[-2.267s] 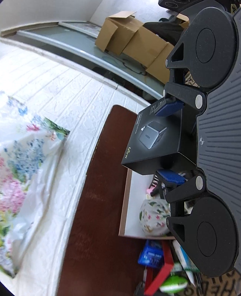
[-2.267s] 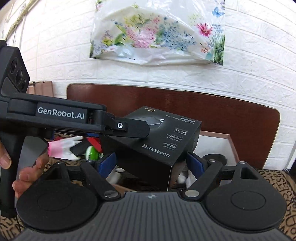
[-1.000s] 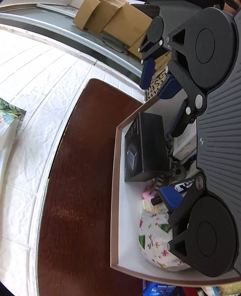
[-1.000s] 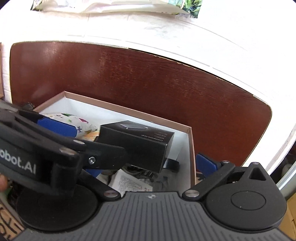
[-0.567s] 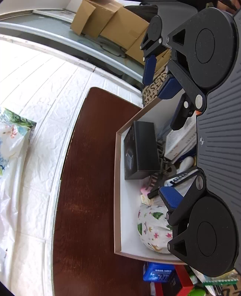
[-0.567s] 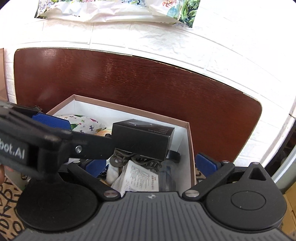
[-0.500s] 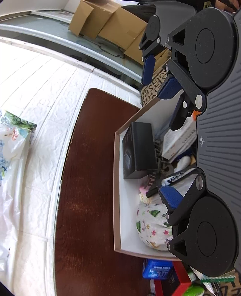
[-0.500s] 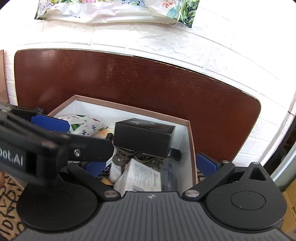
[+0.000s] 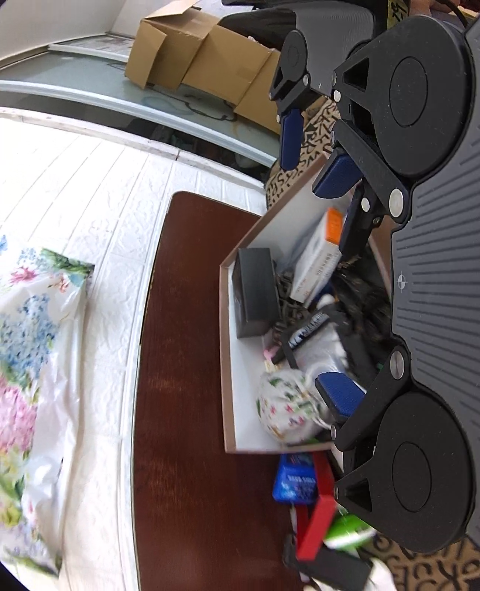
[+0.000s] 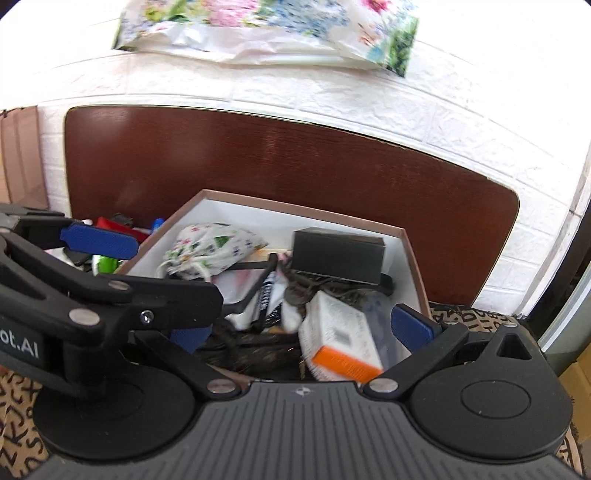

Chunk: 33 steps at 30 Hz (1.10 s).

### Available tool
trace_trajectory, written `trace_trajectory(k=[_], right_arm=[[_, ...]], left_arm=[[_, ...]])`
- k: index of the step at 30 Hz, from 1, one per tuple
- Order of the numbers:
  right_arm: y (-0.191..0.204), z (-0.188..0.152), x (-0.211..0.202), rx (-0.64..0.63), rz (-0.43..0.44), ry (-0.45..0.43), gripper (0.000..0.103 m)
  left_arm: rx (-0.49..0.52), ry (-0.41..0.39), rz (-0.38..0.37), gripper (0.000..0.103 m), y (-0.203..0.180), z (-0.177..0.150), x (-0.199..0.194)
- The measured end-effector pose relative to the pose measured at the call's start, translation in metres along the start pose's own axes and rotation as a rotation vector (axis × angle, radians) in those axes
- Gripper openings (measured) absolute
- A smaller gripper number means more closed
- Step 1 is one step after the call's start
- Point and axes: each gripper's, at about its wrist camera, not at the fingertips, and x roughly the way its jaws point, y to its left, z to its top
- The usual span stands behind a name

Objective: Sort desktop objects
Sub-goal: 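Move both grippers away from the box back to the pile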

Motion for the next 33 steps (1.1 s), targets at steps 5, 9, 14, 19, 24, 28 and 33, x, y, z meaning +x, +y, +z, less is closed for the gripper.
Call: trace_trajectory(k=[5,9,14,19,24,28,33], right_arm=[[0.028,-0.008,-0.025,0.001,0.018,-0.039,0.102],[0.055,-0.017,-0.042,0.001,0.033,-0.056,0.102],[0.091,-0.036,-0.054,0.009,0.07,-0.06,0.102],[0.128,-0.051,-0.06,0.004,0.088,-0.06,0.102],[0.158,-0.062,-0.062,0.038,0.115,-0.054,0.102],[0.18,-0.069,-0.059,0.077,0.147,-0.055,0.102],[0.213,-0.069,-0.048,0.102,0.217,-0.059,0.103]], left_arm=[[-0.044,-0.038,0.001,0.103,0.012,-0.024,-0.039],[-0.057,-0.062,0.045,0.103,0.024,-0.048,-0.068],[-0.099,-0.057,0.087,0.103,0.046,-0.08,-0.1],[-0.152,-0.059,0.118,0.103,0.068,-0.106,-0.127],[-0.199,-0.056,0.16,0.103,0.087,-0.125,-0.148],[-0.248,-0.059,0.181,0.103,0.104,-0.137,-0.161],[-0.307,-0.068,0.214,0.103,0.128,-0.147,-0.176]])
